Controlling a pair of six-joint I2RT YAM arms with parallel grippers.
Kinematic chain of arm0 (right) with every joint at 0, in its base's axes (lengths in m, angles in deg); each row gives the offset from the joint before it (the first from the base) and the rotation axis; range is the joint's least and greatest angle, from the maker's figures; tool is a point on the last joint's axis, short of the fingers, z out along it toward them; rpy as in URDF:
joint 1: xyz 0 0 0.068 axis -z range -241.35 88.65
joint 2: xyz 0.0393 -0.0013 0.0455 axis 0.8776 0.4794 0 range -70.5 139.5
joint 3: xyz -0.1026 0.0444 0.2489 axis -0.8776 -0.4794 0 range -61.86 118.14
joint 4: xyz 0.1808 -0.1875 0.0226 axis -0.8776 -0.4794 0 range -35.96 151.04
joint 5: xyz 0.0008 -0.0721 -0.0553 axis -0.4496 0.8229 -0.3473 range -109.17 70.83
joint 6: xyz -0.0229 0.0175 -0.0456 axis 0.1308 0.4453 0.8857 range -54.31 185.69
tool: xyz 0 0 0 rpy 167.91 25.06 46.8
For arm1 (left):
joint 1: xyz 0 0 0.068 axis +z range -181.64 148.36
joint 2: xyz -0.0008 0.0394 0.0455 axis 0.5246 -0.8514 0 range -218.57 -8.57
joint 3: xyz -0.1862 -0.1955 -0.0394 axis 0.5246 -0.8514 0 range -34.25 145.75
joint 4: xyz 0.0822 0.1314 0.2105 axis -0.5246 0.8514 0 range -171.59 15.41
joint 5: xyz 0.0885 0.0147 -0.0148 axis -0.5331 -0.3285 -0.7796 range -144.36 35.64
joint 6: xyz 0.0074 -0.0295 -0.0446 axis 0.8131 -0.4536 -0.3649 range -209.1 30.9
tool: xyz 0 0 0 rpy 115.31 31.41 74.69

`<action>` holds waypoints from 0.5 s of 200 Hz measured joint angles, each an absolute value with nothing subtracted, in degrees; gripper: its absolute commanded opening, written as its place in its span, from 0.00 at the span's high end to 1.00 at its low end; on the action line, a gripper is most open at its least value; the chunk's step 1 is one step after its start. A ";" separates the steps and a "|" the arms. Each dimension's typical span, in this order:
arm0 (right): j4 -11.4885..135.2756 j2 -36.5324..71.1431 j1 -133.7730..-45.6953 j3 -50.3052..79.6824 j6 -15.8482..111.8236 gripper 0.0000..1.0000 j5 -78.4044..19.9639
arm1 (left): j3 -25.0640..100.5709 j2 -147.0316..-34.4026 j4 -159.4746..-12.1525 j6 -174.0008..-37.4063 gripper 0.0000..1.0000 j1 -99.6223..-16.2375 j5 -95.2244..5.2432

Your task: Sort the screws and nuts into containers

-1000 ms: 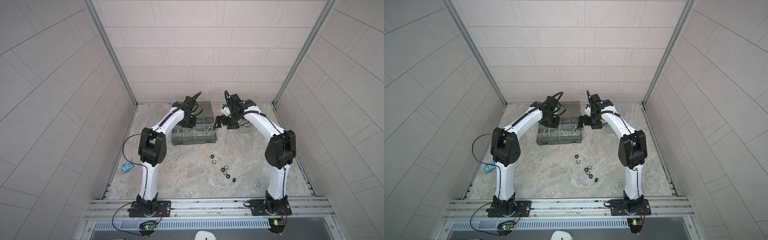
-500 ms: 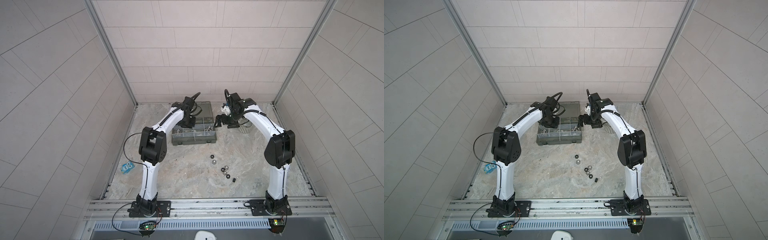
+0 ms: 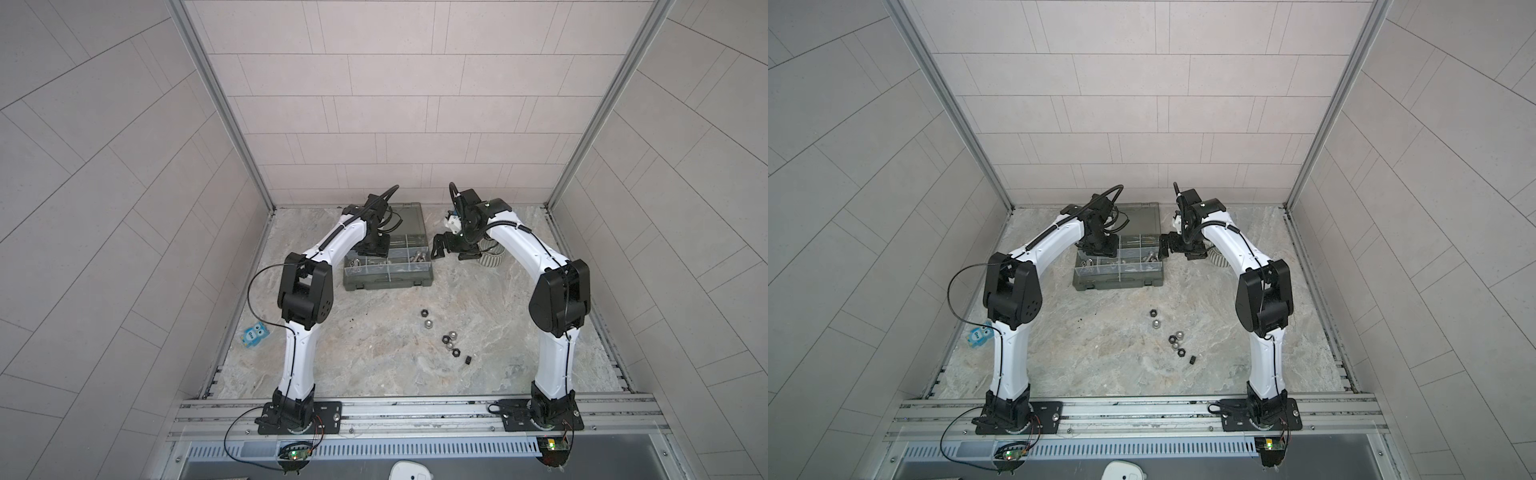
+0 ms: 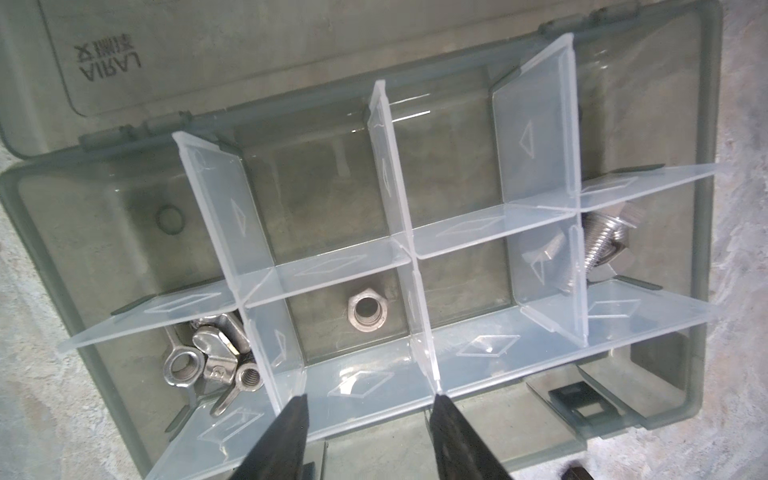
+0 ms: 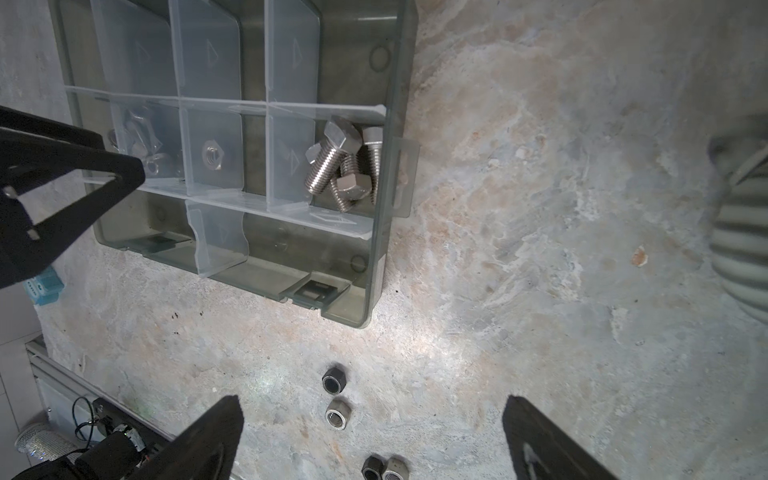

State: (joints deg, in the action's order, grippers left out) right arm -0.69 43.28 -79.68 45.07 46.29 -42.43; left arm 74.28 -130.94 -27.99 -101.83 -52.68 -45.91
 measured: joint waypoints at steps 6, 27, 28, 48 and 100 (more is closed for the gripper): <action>-0.76 42.80 -79.66 44.44 46.29 0.01 -42.13 | 74.13 -130.79 -28.06 -101.94 0.45 -52.72 -45.67; -0.71 40.24 -79.55 41.40 46.22 0.01 -40.97 | 72.21 -129.34 -28.16 -102.29 0.44 -53.57 -45.00; -0.71 40.16 -79.55 41.29 46.22 0.01 -40.95 | 72.10 -129.28 -28.19 -102.31 0.44 -53.62 -44.97; -0.49 36.24 -79.33 37.09 46.01 0.01 -39.55 | 69.80 -126.98 -28.03 -102.51 0.44 -56.26 -44.43; 1.06 22.01 -79.18 22.06 44.15 0.01 -34.70 | 62.11 -120.47 -27.97 -104.04 0.44 -67.23 -43.38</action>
